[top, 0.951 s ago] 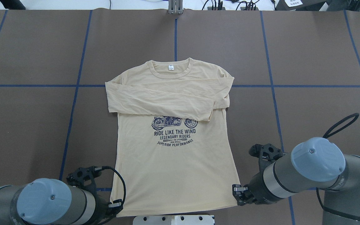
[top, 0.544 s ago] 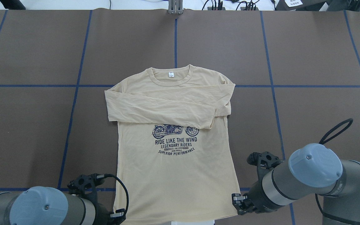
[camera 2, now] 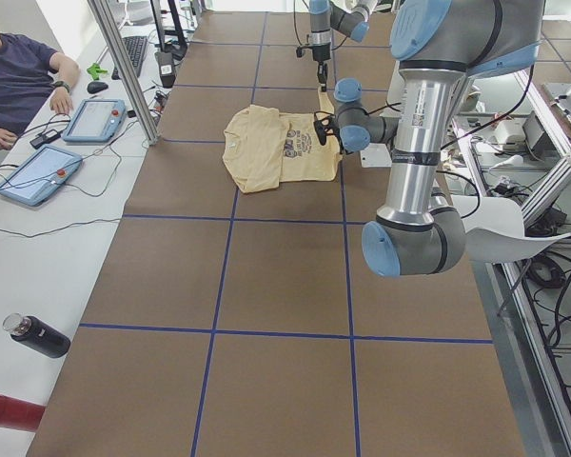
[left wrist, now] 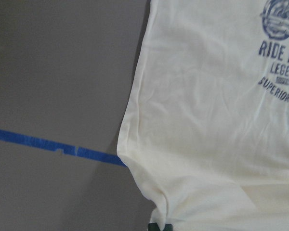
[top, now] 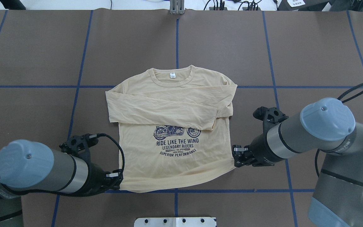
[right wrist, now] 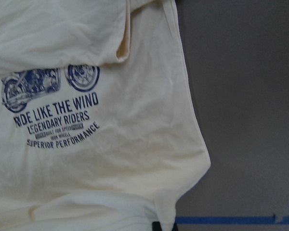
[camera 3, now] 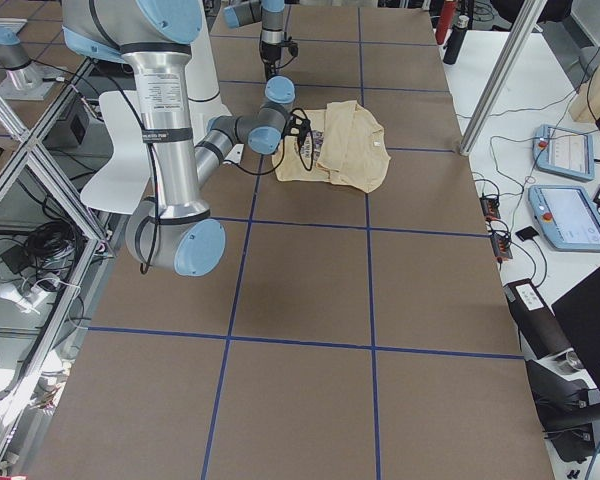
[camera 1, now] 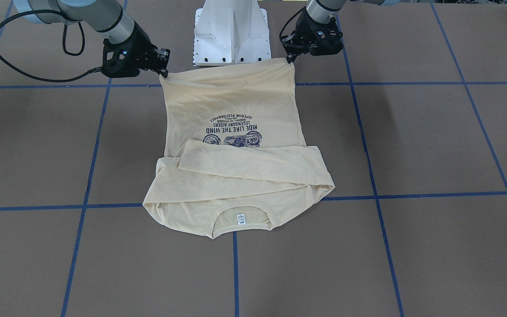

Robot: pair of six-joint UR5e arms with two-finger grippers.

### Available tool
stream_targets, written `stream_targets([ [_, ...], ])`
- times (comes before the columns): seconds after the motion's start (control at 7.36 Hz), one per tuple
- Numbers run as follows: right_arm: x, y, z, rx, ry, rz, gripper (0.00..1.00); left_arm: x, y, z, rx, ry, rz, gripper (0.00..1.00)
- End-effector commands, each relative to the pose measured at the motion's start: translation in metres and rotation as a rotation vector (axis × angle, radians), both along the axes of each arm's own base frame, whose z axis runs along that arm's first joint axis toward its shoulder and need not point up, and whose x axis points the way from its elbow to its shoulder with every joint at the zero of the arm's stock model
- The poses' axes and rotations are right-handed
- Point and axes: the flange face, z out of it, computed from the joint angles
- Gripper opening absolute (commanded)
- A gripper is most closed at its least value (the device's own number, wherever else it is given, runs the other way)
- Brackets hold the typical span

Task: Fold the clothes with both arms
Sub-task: 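Lift the hem with both grippers and fold it toward the collar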

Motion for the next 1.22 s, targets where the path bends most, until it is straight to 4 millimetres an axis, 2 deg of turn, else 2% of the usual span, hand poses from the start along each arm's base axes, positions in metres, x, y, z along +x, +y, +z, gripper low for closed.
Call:
stream_targets([
  [0.0,0.005,-0.064,-0.024,0.016,-0.021,0.107,0.0,-0.044,-0.068,-0.02,0.045,0.053,-0.054,0.0],
  [0.14,0.017,-0.09,-0.031,0.014,-0.03,0.148,0.0,-0.056,-0.105,-0.02,0.026,0.051,-0.095,0.0],
  [0.41,0.033,-0.128,-0.033,0.01,-0.023,0.217,0.0,-0.048,-0.152,-0.021,0.029,0.032,-0.143,0.0],
  [0.54,0.043,-0.144,-0.033,0.007,-0.018,0.248,0.0,-0.053,-0.163,-0.025,0.026,0.028,-0.162,0.0],
  [0.82,0.07,-0.165,-0.036,0.013,-0.023,0.307,0.0,-0.085,-0.186,-0.025,-0.001,0.033,-0.199,0.0],
  [0.95,0.077,-0.187,-0.045,0.017,-0.025,0.342,0.0,-0.094,-0.192,-0.023,-0.007,0.03,-0.215,0.0],
  [1.09,0.062,-0.21,-0.039,0.001,0.004,0.348,0.0,-0.092,-0.207,-0.012,-0.023,0.008,-0.232,0.0],
])
